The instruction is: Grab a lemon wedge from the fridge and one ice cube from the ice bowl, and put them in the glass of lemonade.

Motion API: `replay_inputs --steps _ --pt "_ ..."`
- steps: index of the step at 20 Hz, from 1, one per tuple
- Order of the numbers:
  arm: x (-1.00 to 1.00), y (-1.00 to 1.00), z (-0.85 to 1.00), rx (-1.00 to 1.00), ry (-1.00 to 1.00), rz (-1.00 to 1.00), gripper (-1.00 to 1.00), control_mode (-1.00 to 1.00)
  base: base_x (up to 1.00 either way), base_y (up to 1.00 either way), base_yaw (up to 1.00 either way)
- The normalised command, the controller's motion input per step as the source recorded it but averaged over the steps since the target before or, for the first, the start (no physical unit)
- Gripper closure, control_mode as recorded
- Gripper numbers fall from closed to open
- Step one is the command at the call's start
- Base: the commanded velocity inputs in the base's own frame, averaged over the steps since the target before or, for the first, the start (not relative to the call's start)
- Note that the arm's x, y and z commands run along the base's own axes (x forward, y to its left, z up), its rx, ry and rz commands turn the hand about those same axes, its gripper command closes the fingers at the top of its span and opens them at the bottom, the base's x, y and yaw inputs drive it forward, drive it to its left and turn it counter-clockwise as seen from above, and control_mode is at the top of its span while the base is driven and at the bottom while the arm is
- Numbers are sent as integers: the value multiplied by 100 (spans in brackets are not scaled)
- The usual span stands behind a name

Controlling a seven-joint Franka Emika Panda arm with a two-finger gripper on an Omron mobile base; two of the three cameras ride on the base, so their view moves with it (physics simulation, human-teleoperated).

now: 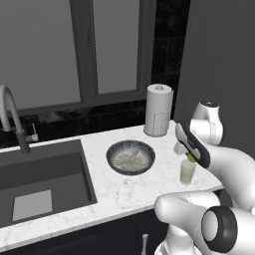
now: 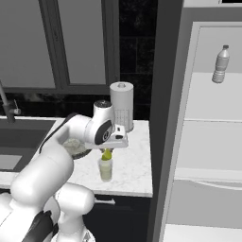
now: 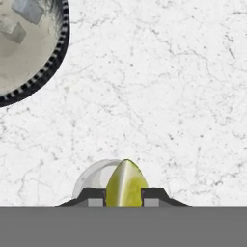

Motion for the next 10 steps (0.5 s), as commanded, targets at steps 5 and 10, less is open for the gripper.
replay_inputs --steps 5,10 --pt "-1 0 0 0 -4 0 100 -100 0 0 0" --pt "-6 1 0 0 -2 0 100 -100 0 0 0"
